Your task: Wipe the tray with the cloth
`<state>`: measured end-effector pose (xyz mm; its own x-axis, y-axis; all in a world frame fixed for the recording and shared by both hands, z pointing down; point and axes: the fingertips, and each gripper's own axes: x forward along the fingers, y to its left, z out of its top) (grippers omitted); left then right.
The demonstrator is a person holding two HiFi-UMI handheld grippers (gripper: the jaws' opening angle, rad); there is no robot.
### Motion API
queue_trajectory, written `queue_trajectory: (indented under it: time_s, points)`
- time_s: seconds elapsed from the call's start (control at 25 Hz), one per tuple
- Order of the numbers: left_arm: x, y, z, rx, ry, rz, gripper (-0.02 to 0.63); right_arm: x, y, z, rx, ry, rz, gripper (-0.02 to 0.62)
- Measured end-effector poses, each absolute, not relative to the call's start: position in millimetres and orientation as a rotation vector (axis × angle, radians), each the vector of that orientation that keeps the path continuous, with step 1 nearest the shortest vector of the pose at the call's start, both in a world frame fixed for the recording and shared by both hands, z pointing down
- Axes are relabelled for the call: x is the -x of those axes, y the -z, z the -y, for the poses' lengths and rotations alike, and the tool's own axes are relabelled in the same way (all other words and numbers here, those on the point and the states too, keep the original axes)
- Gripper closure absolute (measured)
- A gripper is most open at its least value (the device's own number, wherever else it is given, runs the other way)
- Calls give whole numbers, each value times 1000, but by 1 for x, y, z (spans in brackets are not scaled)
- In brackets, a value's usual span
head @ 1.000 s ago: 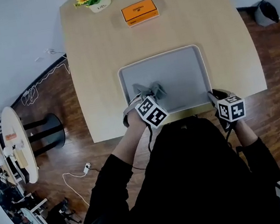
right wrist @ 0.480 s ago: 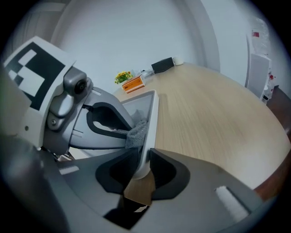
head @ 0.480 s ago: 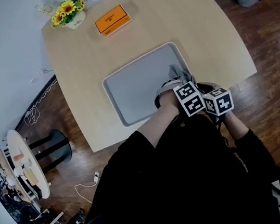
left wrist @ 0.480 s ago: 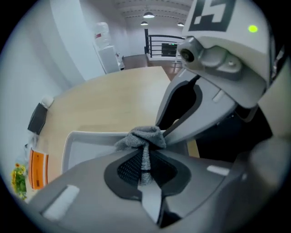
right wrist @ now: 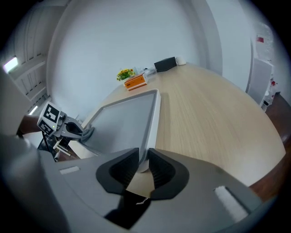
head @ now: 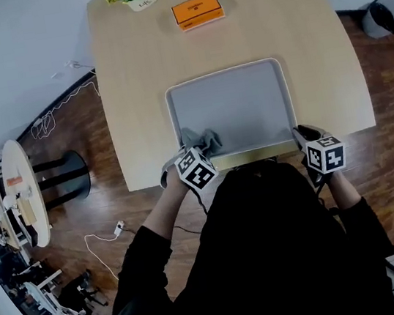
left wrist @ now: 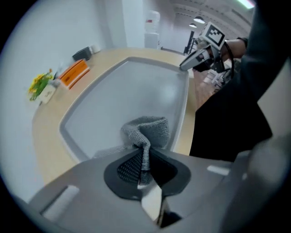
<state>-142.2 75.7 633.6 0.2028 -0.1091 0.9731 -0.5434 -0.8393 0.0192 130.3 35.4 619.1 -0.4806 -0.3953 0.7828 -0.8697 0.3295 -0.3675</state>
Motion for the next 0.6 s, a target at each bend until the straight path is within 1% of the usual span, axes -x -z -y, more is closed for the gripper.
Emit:
queue_trajectory:
  time_s: [0.12,0.24,0.32,0.4,0.6]
  points:
    - [199,-637,-89,-2037,-1686,760,600,-128,-619,-36,-1080,-1084,2023,522]
    - [199,-638,-88,-2019,-1696,790,600,-126,-621,-36,-1071,-1095,2025,522]
    - [172,-636,-83,-2067,-1737,714,600,-125,-620,-36,-1075,-1096,2024,520]
    - [128,-634,-77,-2149,-1739,607,600,-125,-619,-36,-1089,-1101,2025,522]
    - [-22,-632,-63,-2385,-1674,266,600,-125,-619,-35,-1120,-1116,2041,522]
